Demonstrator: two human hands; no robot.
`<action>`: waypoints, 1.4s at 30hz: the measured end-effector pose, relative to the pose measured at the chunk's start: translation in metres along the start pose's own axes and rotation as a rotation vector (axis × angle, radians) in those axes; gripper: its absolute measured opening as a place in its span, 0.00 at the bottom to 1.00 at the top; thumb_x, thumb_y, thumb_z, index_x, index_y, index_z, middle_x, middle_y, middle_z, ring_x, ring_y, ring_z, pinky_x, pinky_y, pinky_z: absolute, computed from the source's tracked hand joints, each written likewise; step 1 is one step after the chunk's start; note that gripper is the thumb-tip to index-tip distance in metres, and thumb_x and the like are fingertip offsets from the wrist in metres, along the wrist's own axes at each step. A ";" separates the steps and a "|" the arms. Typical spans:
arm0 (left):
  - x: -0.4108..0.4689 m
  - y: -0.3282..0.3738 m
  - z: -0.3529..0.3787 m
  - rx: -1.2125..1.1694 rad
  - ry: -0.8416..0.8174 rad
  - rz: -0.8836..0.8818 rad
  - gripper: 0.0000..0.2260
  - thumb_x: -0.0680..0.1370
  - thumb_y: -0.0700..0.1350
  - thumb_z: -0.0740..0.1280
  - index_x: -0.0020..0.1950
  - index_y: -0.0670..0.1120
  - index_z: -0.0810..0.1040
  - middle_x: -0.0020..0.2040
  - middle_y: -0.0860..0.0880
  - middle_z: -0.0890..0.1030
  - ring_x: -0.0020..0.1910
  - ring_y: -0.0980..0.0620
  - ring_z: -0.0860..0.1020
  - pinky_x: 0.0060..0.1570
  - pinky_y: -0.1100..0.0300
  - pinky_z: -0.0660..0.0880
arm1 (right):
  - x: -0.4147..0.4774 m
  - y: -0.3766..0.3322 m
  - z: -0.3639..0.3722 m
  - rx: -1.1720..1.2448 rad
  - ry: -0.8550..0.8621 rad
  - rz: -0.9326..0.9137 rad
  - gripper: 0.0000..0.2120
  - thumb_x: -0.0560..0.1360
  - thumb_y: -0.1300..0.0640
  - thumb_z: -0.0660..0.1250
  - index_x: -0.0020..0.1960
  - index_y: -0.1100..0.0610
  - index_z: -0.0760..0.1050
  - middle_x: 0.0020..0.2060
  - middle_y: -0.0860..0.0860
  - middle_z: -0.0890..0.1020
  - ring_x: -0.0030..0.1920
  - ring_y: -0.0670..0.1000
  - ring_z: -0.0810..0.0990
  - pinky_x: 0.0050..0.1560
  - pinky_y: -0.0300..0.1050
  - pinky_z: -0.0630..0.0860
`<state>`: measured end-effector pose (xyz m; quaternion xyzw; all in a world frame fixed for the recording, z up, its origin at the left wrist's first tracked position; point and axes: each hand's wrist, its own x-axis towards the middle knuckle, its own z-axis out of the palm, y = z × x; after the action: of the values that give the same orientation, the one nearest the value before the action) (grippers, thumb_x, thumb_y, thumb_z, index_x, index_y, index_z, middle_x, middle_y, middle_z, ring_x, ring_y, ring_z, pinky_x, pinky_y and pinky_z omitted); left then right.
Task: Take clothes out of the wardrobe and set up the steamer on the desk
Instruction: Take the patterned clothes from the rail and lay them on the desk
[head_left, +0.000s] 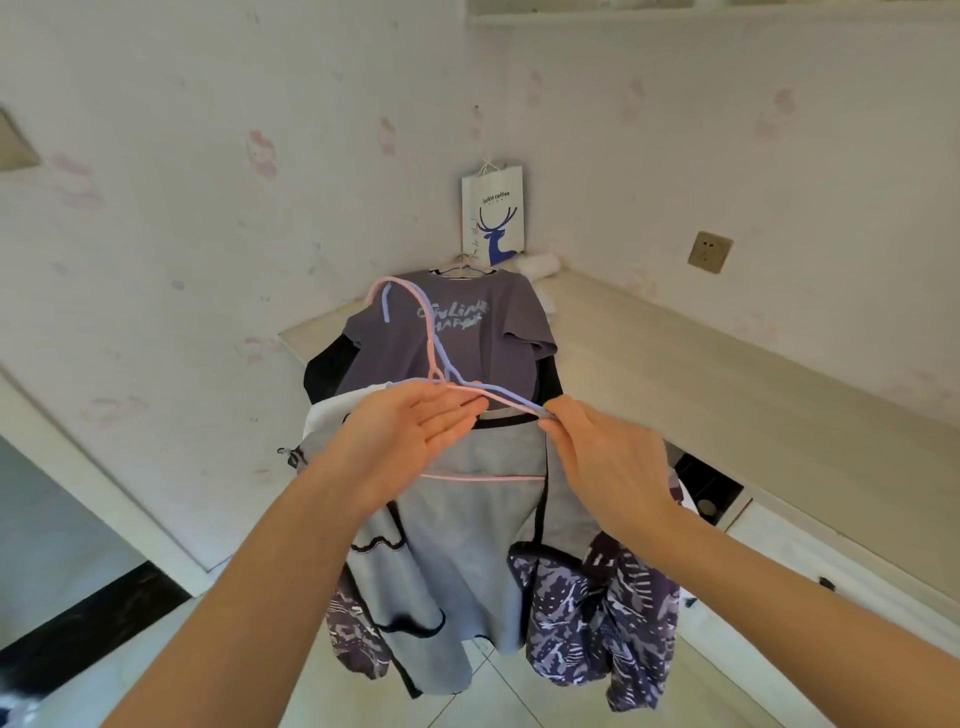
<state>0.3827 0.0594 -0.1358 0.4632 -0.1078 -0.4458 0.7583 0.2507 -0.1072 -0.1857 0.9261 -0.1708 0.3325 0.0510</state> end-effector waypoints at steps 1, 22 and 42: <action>0.004 0.003 -0.004 0.038 0.017 0.010 0.13 0.80 0.37 0.60 0.62 0.34 0.73 0.60 0.37 0.80 0.59 0.42 0.80 0.59 0.52 0.77 | 0.005 0.003 0.004 0.022 0.013 0.005 0.15 0.79 0.48 0.53 0.45 0.51 0.76 0.25 0.46 0.74 0.21 0.47 0.61 0.21 0.35 0.48; 0.206 0.129 -0.189 1.357 0.268 0.660 0.21 0.75 0.59 0.60 0.64 0.52 0.75 0.57 0.53 0.77 0.58 0.54 0.73 0.59 0.58 0.68 | 0.186 0.004 0.103 0.217 0.095 0.089 0.10 0.79 0.45 0.59 0.48 0.47 0.77 0.26 0.41 0.72 0.24 0.43 0.69 0.22 0.41 0.68; 0.329 0.221 -0.183 1.196 0.534 0.881 0.08 0.79 0.55 0.63 0.54 0.59 0.80 0.48 0.53 0.75 0.54 0.51 0.73 0.63 0.42 0.63 | 0.328 0.025 0.157 0.123 0.089 0.213 0.11 0.79 0.45 0.58 0.51 0.49 0.76 0.28 0.41 0.70 0.30 0.49 0.72 0.28 0.41 0.63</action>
<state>0.8057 -0.0462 -0.1420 0.7984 -0.3173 0.1556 0.4875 0.5722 -0.2556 -0.1000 0.8885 -0.2451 0.3864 -0.0338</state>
